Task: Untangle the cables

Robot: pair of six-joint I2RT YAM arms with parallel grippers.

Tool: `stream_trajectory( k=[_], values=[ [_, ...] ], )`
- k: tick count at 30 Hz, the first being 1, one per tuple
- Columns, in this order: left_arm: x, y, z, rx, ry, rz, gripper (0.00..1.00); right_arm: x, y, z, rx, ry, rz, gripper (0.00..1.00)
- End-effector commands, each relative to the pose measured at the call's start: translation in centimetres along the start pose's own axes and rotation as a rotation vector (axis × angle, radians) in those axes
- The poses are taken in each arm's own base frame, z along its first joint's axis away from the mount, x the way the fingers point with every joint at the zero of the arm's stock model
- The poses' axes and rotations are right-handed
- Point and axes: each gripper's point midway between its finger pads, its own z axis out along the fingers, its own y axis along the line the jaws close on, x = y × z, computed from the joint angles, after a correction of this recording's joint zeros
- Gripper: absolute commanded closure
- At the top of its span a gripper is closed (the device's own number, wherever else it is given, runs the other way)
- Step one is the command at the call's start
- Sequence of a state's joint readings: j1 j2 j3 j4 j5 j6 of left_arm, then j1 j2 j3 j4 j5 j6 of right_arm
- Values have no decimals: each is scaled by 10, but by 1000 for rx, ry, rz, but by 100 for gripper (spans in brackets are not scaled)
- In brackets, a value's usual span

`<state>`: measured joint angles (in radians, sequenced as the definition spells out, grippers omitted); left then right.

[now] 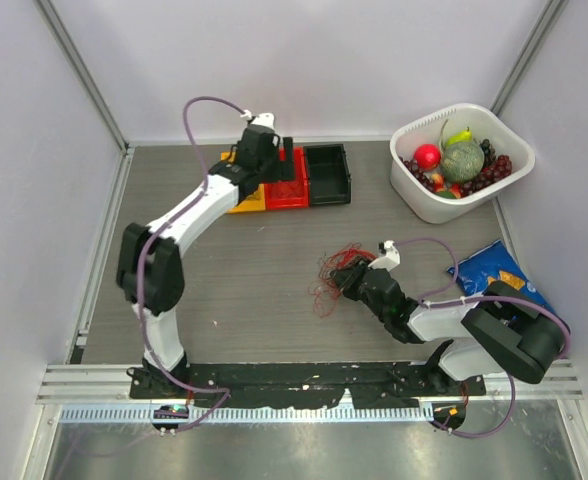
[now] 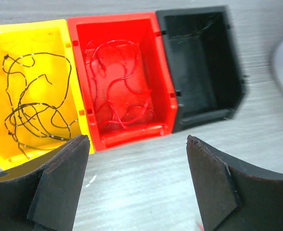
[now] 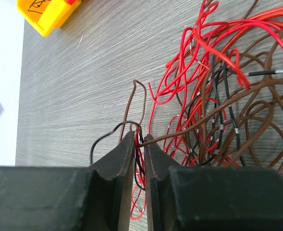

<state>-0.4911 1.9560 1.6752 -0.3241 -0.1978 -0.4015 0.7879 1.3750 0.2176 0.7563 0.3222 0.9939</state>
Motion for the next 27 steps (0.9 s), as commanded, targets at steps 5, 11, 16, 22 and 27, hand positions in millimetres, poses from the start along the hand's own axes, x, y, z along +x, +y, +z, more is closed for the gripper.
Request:
stream_trajectory(
  k=[5, 11, 16, 22, 27],
  values=[
    [12, -63, -130, 441, -66, -126, 13, 0, 21, 5, -74, 20, -52, 78],
    [101, -105, -180, 630, 7, -200, 3, 12, 32, 9, -116, 78, -99, 75],
    [115, -110, -172, 639, 22, -390, 0, 17, 39, 9, -137, 89, -129, 74],
    [129, -134, -164, 638, 100, -472, 0, 20, 40, 9, -134, 97, -148, 74],
    [134, -150, -161, 679, 116, -524, 43, 19, 41, 7, -138, 92, -154, 71]
  ],
)
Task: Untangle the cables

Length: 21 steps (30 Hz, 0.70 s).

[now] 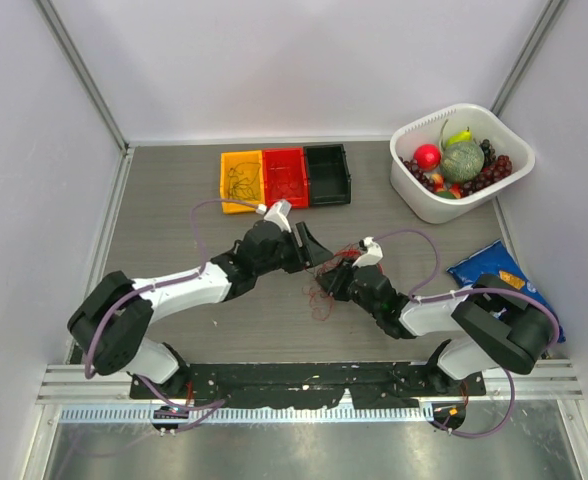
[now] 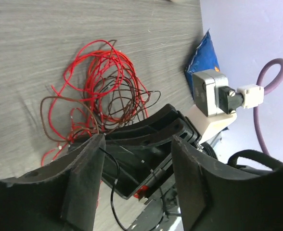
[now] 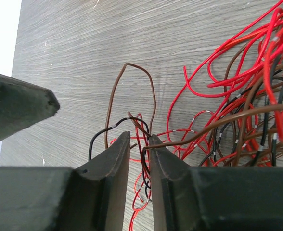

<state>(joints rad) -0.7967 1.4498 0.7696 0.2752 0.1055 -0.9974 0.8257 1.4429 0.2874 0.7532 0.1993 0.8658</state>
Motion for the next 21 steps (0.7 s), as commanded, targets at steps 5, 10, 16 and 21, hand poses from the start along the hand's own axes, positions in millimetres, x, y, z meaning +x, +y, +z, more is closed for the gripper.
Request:
stream_trajectory(
  k=[5, 10, 16, 21],
  values=[
    [-36, -45, -20, 84, -143, 12, 99, -16, 13, -1, -13, -54, -20, 50],
    [-93, -72, -94, 5, -337, 217, 100, -22, 6, -6, 28, -92, -2, 30],
    [-143, -107, -194, 16, -565, 259, 100, -23, 3, -6, 39, -104, 7, 31],
    [-170, -134, -273, 35, -689, 335, 100, -22, -4, -3, 80, -102, 10, 32]
  ],
)
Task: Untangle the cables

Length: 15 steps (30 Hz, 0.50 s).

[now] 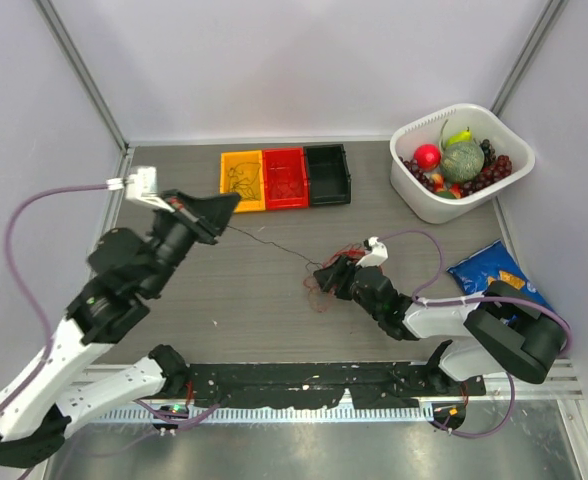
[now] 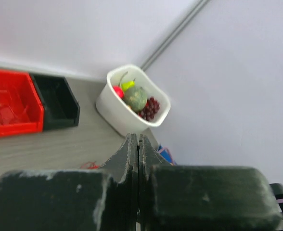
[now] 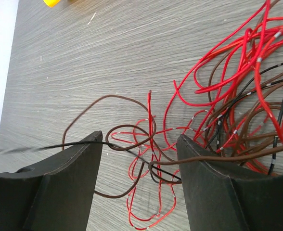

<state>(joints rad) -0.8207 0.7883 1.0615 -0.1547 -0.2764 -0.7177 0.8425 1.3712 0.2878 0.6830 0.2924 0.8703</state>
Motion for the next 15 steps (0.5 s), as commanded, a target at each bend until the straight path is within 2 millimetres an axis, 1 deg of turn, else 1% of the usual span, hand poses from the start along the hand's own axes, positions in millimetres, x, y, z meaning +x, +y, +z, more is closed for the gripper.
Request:
stream_trajectory(
  k=[1, 2, 3, 5, 6, 7, 8, 9, 10, 11, 12, 14, 15],
  values=[
    [-55, -5, -34, -51, -75, 152, 100, -9, -3, 4, 45, -42, 15, 32],
    [-78, -21, -44, -23, -103, 167, 100, -8, -5, 5, 62, -41, 15, 32],
    [-90, -31, -47, -12, -102, 188, 100, -11, -7, 7, 79, -56, 26, 32],
    [-129, -59, -60, 36, -139, 231, 100, -12, -15, 8, 128, -64, 30, 32],
    [-143, -70, -63, 52, -151, 248, 100, -11, -17, 9, 147, -58, 32, 32],
    [-162, -82, -71, 67, -181, 258, 100, -15, -17, 11, 163, -76, 44, 32],
    [-175, -91, -74, 81, -203, 269, 100, -12, -25, 11, 198, -68, 42, 32],
    [-193, -103, -81, 106, -241, 273, 100, -16, -27, 12, 217, -87, 54, 32],
    [-208, -112, -88, 127, -282, 279, 100, -14, -31, 11, 236, -81, 51, 32],
    [-221, -119, -92, 140, -319, 281, 100, -18, -32, 11, 251, -102, 67, 32],
    [-235, -126, -99, 156, -364, 283, 100, -18, -36, 10, 270, -105, 64, 31],
    [-255, -137, -104, 180, -442, 298, 100, -20, -36, 9, 273, -114, 63, 30],
    [-262, -139, -105, 174, -466, 305, 100, -21, -37, 9, 275, -118, 62, 29]
  ],
)
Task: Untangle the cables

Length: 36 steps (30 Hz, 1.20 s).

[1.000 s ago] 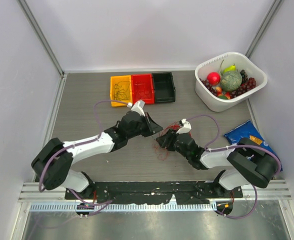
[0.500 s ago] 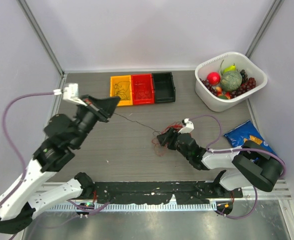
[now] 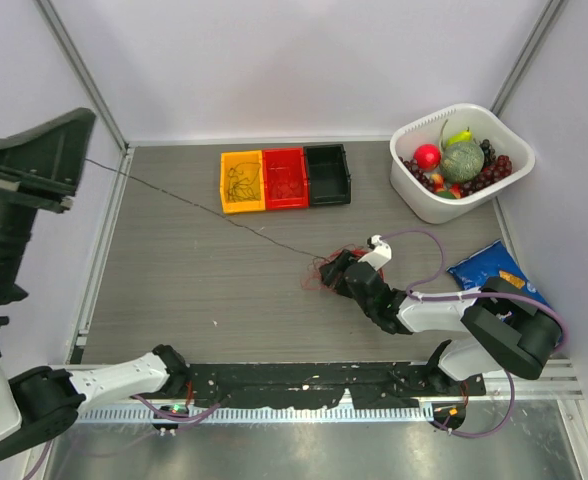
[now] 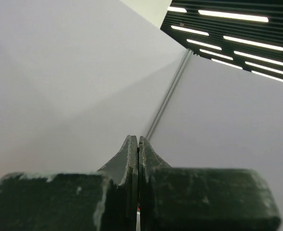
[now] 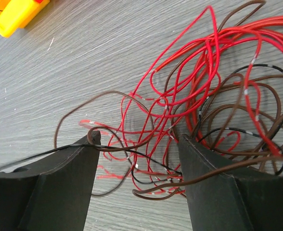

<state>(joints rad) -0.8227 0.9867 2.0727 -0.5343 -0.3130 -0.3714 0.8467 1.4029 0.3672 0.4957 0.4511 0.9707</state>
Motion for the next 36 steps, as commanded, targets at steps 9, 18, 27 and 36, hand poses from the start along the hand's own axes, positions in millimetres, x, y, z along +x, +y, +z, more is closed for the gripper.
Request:
stream_trajectory(
  k=[9, 18, 27, 36],
  values=[
    [-8, 53, 31, -306, -46, 287, 100, -17, -7, 1, 62, -75, 3, 24],
    [153, 158, -16, -669, 345, 493, 100, -12, 37, -23, -237, -55, -81, 20],
    [266, 187, -112, -638, 522, 184, 100, -49, 27, -63, -59, -106, -259, 22],
    [214, 147, -136, -482, 472, -21, 100, -74, 56, -103, -139, -32, -401, 22]
  ],
)
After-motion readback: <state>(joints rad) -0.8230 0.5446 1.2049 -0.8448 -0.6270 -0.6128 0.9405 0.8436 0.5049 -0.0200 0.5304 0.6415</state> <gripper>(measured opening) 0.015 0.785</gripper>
